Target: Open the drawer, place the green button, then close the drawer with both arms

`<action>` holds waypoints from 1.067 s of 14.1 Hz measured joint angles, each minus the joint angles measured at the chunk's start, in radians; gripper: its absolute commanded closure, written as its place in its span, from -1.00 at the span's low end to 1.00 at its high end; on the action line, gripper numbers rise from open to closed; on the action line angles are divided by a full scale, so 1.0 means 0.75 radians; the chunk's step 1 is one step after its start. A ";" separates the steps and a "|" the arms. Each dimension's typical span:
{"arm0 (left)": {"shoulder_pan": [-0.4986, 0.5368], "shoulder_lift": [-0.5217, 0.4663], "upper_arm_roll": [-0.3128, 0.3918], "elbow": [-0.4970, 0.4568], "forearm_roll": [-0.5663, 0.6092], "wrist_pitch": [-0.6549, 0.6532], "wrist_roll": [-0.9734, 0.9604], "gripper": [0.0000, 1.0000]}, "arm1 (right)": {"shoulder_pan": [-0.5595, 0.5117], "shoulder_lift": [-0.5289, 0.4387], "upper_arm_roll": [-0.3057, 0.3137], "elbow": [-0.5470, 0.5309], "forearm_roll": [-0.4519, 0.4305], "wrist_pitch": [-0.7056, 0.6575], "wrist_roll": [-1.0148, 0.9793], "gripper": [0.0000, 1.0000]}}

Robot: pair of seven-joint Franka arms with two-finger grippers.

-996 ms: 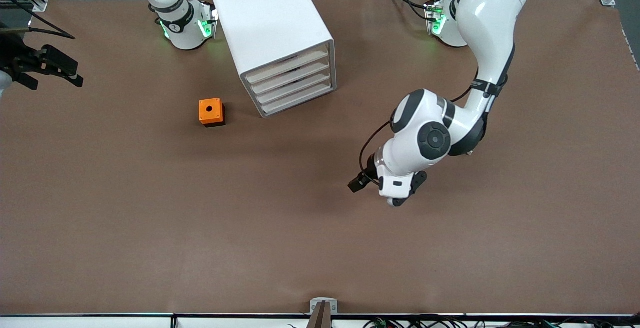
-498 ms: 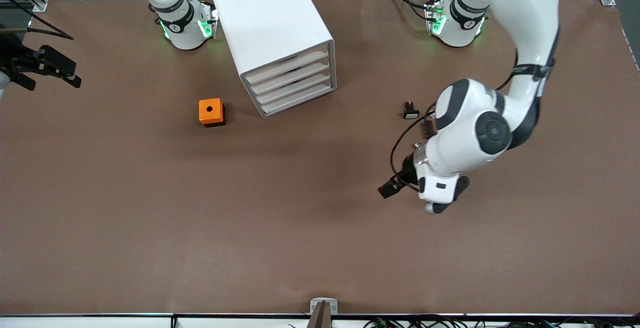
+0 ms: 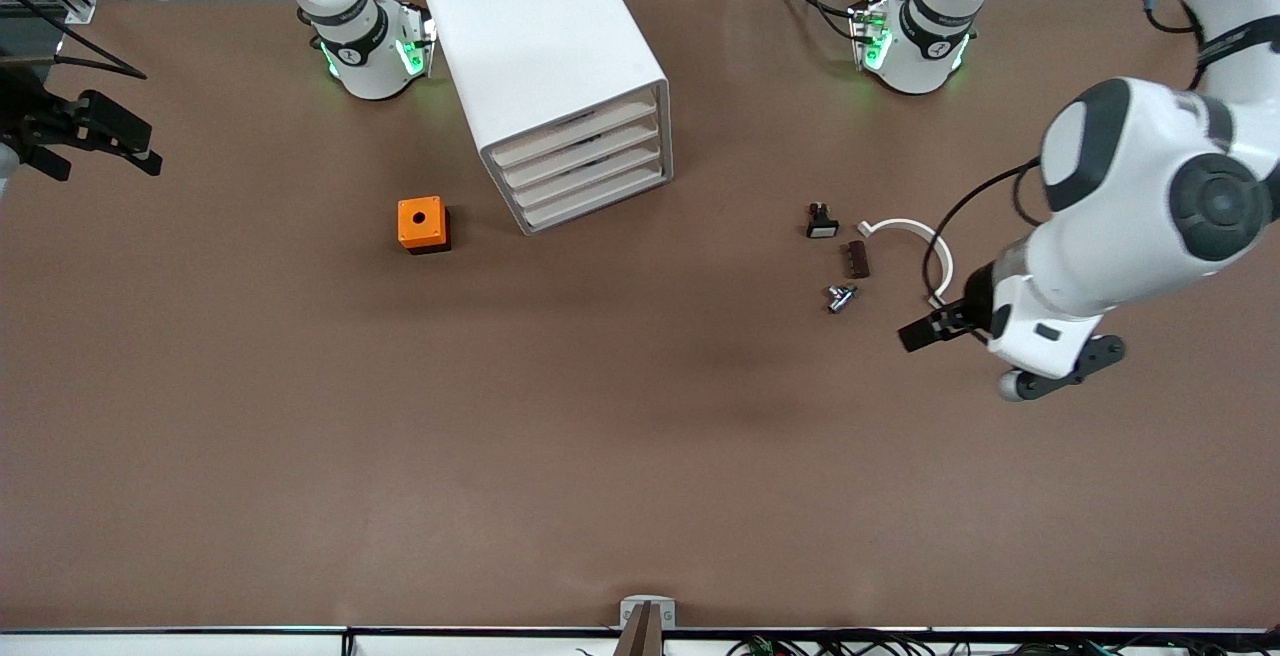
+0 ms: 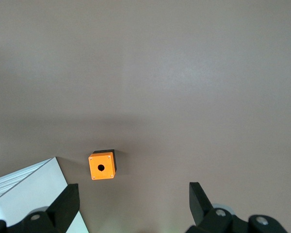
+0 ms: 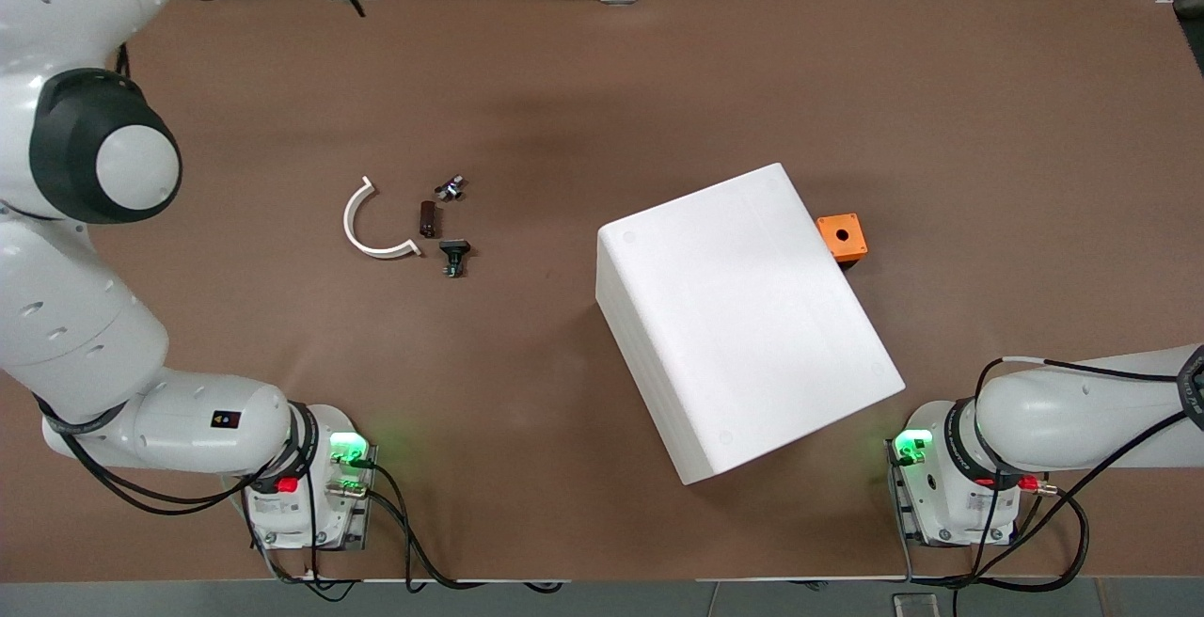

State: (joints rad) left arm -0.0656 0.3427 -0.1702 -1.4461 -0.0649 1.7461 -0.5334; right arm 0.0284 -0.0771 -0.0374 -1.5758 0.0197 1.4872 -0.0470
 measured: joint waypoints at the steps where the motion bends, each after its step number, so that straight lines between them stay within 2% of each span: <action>1: 0.036 -0.015 0.000 -0.002 0.000 -0.032 0.083 -0.98 | 0.000 0.000 0.000 0.000 0.000 0.000 0.000 -1.00; 5: 0.146 -0.081 0.001 -0.027 0.001 -0.114 0.316 -0.98 | 0.000 0.000 0.000 0.000 0.000 0.000 -0.002 -1.00; 10: 0.186 -0.175 0.004 -0.128 0.002 -0.118 0.447 -0.98 | 0.000 0.000 0.000 0.000 0.000 -0.004 -0.002 -1.00; 15: 0.134 -0.287 0.123 -0.245 0.003 -0.112 0.546 -0.99 | 0.000 0.000 0.000 0.000 0.000 -0.005 -0.003 -1.00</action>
State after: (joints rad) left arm 0.0348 0.1277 -0.0776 -1.6299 -0.0625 1.6623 -0.1237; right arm 0.0281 -0.0771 -0.0375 -1.5758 0.0195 1.4832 -0.0489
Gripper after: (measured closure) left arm 0.004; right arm 0.000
